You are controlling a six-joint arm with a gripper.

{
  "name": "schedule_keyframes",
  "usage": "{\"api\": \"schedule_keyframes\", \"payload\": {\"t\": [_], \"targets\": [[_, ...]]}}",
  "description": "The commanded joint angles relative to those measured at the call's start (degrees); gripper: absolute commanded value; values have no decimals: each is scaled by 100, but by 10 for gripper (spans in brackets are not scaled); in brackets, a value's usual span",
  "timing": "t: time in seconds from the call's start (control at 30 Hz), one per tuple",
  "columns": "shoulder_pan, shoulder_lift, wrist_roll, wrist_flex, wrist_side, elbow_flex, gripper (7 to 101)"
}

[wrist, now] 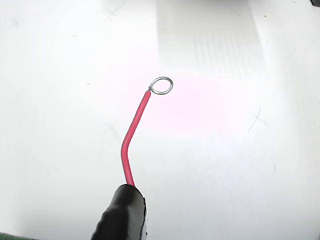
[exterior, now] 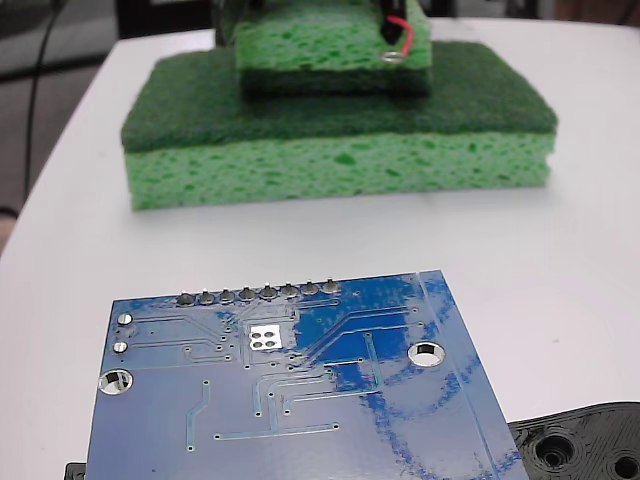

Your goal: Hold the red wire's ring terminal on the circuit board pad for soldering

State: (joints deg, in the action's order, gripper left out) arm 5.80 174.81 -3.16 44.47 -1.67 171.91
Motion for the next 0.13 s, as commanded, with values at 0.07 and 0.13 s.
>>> {"api": "schedule_keyframes", "payload": {"t": [0.07, 0.13], "targets": [[0, 18, 0, -18, -62, -35, 1003], [0, 18, 0, -18, -62, -35, 1003]]}}
